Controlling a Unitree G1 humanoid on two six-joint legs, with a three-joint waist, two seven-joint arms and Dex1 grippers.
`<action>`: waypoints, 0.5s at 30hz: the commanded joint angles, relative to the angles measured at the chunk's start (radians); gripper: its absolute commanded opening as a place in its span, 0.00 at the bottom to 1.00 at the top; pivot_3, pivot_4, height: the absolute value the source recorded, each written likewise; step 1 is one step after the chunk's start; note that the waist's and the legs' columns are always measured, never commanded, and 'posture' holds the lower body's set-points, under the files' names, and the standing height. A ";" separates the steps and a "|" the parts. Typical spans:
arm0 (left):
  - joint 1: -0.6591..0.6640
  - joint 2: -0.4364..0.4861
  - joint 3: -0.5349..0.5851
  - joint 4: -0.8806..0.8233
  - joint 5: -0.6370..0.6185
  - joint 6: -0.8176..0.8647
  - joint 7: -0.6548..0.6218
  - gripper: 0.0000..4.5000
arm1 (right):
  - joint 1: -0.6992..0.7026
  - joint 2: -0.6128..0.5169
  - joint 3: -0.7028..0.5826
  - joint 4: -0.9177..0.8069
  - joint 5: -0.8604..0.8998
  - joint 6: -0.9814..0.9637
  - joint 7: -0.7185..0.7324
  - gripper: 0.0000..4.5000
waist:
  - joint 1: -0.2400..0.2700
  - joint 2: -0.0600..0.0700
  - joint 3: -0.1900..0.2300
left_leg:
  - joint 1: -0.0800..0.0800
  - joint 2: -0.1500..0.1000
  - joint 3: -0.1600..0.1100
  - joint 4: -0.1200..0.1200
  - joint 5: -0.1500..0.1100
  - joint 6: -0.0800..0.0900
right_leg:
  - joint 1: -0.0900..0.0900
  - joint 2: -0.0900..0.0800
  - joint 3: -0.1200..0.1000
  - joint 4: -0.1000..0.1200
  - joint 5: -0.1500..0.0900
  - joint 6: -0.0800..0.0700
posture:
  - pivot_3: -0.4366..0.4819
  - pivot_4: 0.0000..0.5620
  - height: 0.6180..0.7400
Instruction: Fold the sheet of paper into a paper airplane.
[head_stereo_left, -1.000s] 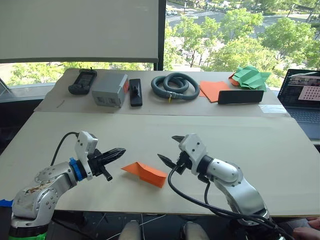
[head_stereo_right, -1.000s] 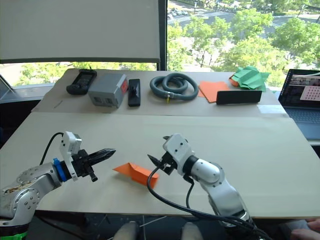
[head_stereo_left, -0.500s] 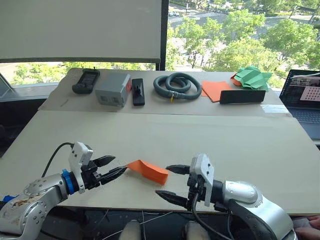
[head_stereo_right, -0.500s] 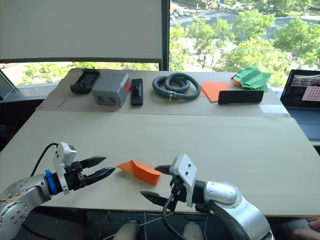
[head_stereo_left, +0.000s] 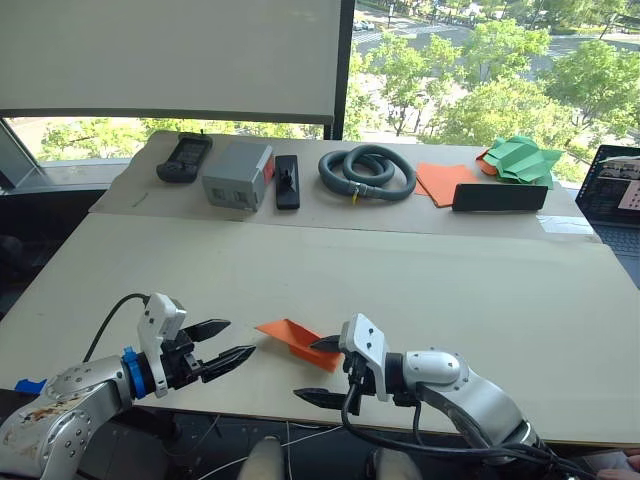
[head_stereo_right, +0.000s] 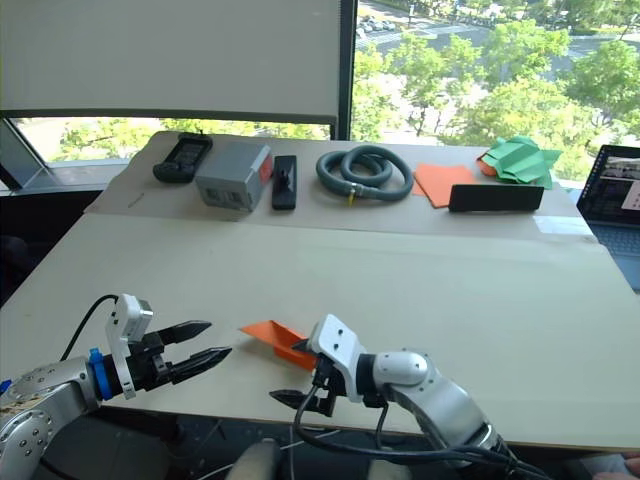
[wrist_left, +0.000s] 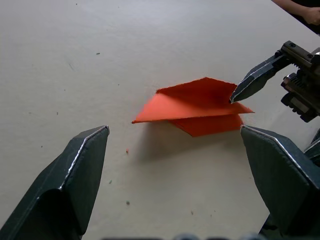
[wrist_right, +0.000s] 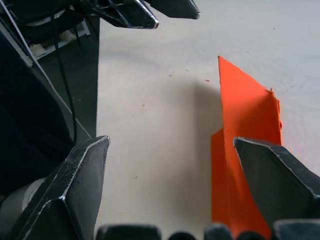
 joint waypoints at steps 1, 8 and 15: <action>-0.016 -0.009 -0.004 -0.029 -0.004 -0.021 0.011 0.99 | -0.040 0.018 -0.054 0.039 -0.019 -0.046 -0.027 0.98 | 0.004 0.000 0.000 | 0.000 0.000 0.000 0.000 0.000 0.000 | 0.000 0.000 0.000 0.000 0.000 0.000 | 0.48 0.27 0.77; -0.057 -0.013 -0.024 -0.013 -0.002 -0.018 0.023 0.99 | -0.074 0.032 -0.091 0.056 -0.021 -0.035 -0.030 0.98 | 0.008 -0.001 -0.001 | 0.000 0.001 0.001 0.000 0.000 0.000 | 0.000 0.001 0.000 0.001 0.001 -0.002 | 0.48 0.27 0.77; -0.072 -0.014 -0.048 -0.016 -0.007 -0.014 0.022 0.99 | -0.079 0.049 -0.105 0.072 -0.022 -0.019 -0.053 0.98 | 0.007 -0.001 -0.002 | 0.001 0.002 0.002 0.001 0.001 0.001 | 0.000 0.001 0.001 0.004 0.002 -0.002 | 0.48 0.27 0.77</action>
